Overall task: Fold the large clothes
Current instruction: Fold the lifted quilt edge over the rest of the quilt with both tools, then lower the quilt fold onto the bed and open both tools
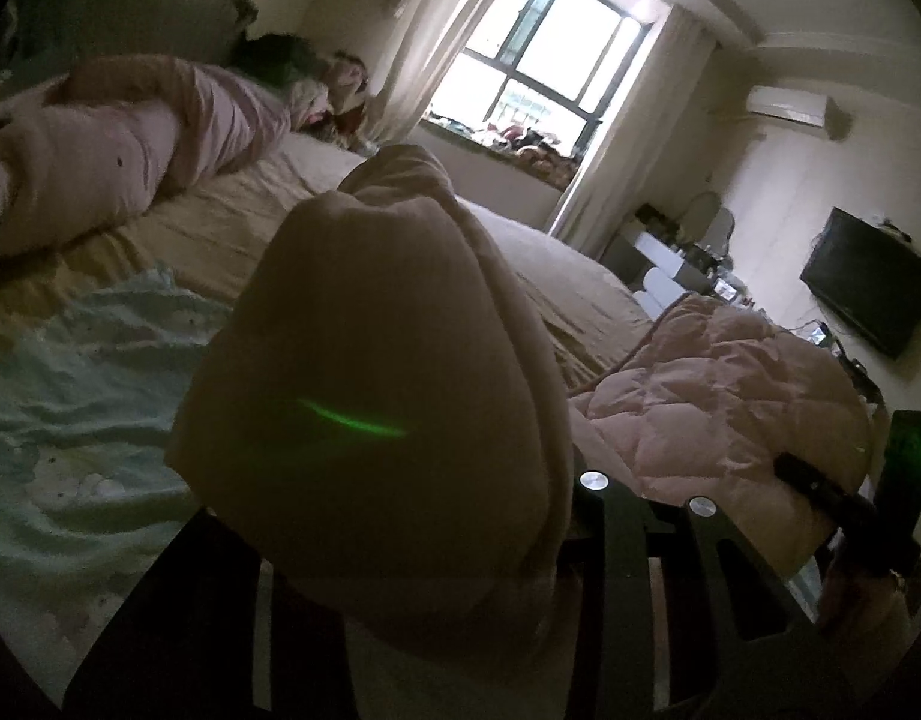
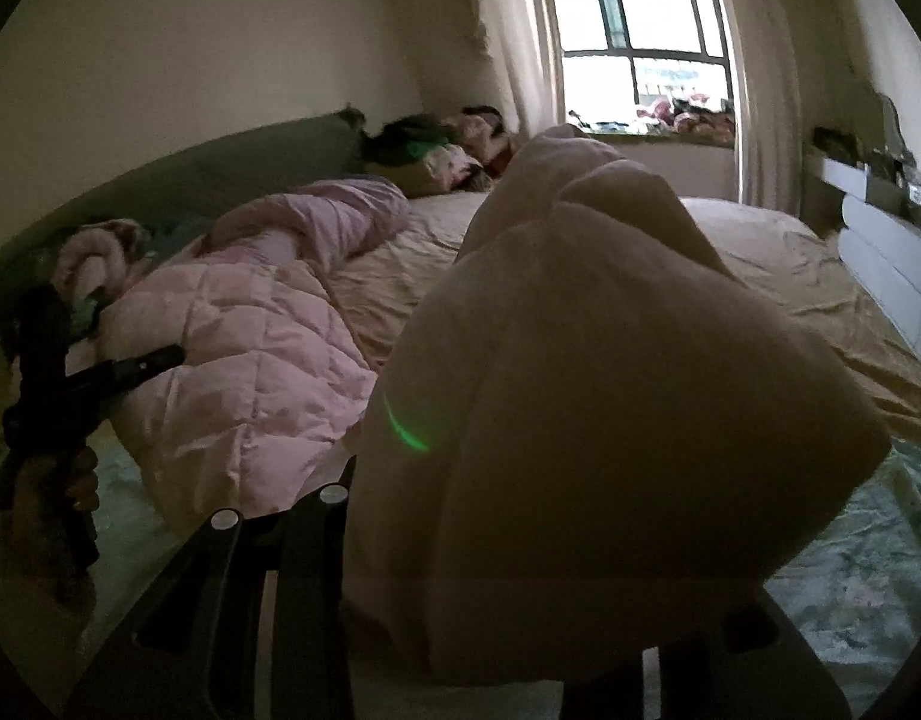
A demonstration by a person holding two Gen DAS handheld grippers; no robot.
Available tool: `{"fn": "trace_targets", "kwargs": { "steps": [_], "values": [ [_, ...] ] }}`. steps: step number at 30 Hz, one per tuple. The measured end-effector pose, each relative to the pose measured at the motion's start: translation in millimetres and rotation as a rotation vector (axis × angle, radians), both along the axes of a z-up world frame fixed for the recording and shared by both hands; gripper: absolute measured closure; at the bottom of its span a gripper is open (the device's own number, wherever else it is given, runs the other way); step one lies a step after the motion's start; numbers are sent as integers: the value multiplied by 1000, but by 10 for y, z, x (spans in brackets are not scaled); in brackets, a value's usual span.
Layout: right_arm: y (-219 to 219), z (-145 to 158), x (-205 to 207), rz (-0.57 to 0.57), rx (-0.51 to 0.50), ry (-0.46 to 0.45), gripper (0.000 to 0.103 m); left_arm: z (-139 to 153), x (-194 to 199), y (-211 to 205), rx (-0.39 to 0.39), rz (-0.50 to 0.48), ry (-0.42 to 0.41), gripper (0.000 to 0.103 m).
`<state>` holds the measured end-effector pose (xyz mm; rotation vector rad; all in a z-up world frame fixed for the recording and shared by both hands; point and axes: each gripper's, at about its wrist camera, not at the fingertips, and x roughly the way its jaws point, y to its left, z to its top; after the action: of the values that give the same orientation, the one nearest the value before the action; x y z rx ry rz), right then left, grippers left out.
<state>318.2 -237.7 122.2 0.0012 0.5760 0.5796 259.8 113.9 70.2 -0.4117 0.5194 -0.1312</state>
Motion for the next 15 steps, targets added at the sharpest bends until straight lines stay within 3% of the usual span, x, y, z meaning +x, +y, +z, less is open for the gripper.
{"fn": "trace_targets", "kwargs": {
  "steps": [9,15],
  "values": [
    [-273,-151,-558,19,35,-8,72,12,-496,-93,40,-14,-26,75],
    [-425,-511,-769,-28,32,75,72,-307,-725,-120,93,-16,40,75]
  ]
}}
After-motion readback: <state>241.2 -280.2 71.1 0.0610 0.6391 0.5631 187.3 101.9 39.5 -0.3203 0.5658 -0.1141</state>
